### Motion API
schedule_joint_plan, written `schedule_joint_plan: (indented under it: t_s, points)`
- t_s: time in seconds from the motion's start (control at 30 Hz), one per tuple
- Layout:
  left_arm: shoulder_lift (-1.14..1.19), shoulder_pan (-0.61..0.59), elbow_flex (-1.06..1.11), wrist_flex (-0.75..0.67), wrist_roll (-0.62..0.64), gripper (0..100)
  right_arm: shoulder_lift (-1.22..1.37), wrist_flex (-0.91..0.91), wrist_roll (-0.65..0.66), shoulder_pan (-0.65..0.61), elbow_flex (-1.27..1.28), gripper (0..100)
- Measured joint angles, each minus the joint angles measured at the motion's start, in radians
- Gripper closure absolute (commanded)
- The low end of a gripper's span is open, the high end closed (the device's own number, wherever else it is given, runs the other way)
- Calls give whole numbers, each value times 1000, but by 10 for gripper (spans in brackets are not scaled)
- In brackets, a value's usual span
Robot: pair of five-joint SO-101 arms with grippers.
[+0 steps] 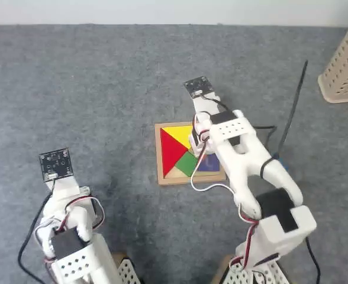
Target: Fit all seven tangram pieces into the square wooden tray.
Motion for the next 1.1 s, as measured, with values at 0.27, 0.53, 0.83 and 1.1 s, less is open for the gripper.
schedule_joint_plan:
  t_s: [0.27, 0.53, 0.83, 1.1]
  points:
    - [0, 0, 0, 0, 0, 987, 5, 2, 3, 5, -5, 992]
    - [0, 2, 0, 0, 0, 987, -269, 98, 3, 69, 95, 992]
    - [0, 0, 0, 0, 0, 987, -420, 322, 52, 374, 157, 920]
    - [0, 2, 0, 0, 0, 987, -333, 423, 164, 597, 97, 893]
